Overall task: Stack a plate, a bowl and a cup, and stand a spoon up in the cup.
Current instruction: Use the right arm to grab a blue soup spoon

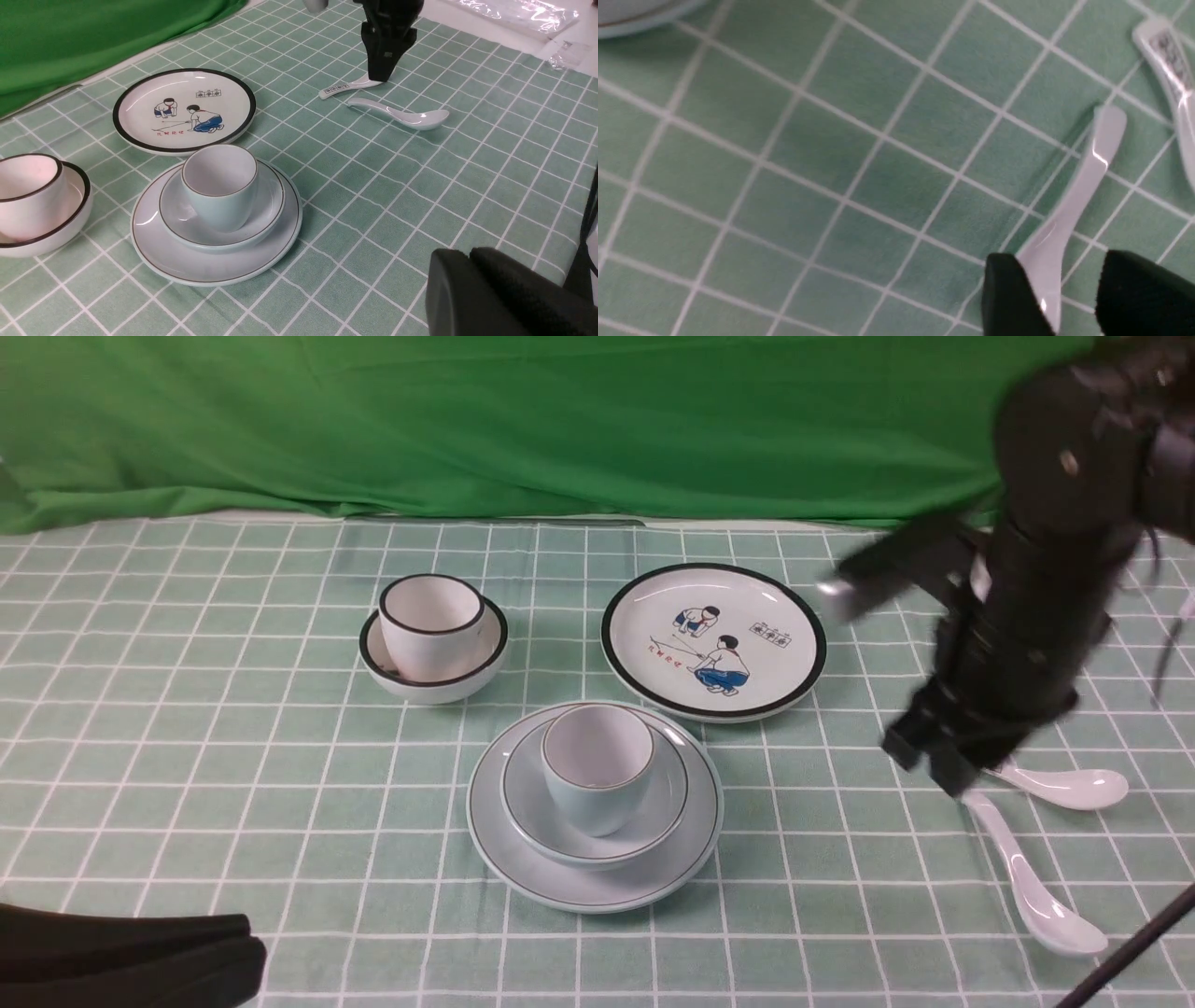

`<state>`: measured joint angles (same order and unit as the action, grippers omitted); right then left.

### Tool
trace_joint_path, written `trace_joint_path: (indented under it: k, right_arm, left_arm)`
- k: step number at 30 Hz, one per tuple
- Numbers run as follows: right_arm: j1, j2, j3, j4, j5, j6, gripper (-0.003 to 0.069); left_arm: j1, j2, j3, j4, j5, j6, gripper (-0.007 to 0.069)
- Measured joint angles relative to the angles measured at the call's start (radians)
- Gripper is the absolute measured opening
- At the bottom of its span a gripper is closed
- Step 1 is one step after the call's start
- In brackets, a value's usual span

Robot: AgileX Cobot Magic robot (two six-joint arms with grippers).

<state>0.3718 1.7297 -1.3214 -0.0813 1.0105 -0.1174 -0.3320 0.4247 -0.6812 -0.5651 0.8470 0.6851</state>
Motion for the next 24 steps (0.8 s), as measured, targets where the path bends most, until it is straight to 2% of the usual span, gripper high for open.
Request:
trace_joint_path:
  k: [3,7,24]
  right_arm:
    - [-0.080,0.014,0.074,0.055,-0.119,0.001,0.0371]
    - [-0.129,0.048,0.100,0.081,-0.198,-0.004,0.0379]
    - [-0.198,0.191,0.102,0.081,-0.301,-0.027,0.0382]
  left_arm:
    - [0.000,0.000,0.000,0.008,-0.003,0.000,0.0017]
    - [0.000,0.000,0.000,0.008,-0.004,0.000,0.0017]
    - [0.000,0.000,0.000,0.012,0.007,0.001,0.0017]
